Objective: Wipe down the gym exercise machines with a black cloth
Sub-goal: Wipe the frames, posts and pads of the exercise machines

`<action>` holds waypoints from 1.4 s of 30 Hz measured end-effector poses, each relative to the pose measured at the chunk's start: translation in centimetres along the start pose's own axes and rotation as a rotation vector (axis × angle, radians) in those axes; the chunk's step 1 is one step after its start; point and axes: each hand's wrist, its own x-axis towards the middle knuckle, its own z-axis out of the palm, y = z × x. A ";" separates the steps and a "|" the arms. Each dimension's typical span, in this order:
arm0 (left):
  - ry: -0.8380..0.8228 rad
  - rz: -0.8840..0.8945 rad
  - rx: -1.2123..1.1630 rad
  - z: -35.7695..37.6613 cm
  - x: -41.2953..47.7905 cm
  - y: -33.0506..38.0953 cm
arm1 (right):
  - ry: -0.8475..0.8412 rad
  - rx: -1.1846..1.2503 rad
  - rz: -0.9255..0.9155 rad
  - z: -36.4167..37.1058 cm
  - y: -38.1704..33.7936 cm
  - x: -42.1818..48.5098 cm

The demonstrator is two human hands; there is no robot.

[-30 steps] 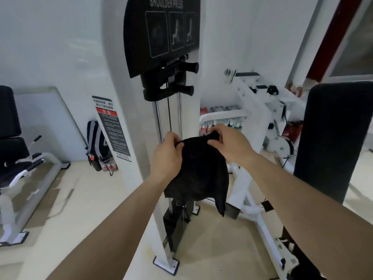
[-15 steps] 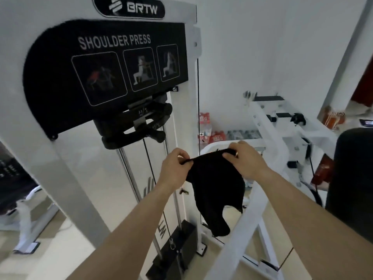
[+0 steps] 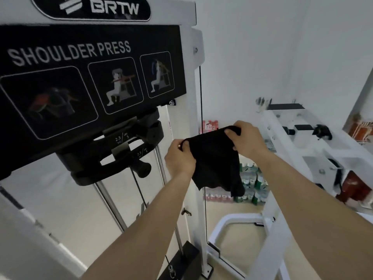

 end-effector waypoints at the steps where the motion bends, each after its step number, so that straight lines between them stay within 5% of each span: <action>1: 0.038 -0.006 -0.102 0.7 0.5 0.5 | 0.012 0.010 0.004 0.2 -0.1 0.8; 10: 0.370 0.120 -0.396 4.2 5.9 4.5 | 0.104 0.262 -0.047 1.6 -3.5 7.7; 19: 0.342 0.232 -0.442 7.2 8.4 4.1 | 0.085 0.326 -0.166 3.4 -6.5 11.5; 23: 0.443 0.127 -0.570 7.8 9.2 4.7 | 0.133 0.305 -0.167 4.4 -6.8 12.5; 28: 0.508 0.124 -0.437 8.3 10.1 3.7 | 0.141 0.387 -0.134 5.2 -6.1 13.0; 34: 0.334 0.282 -0.396 9.8 8.3 4.4 | 0.097 0.412 -0.142 7.1 -4.8 12.5; 42: 0.387 0.114 -0.162 11.1 9.8 6.1 | -0.021 0.460 -0.103 5.7 -3.6 12.2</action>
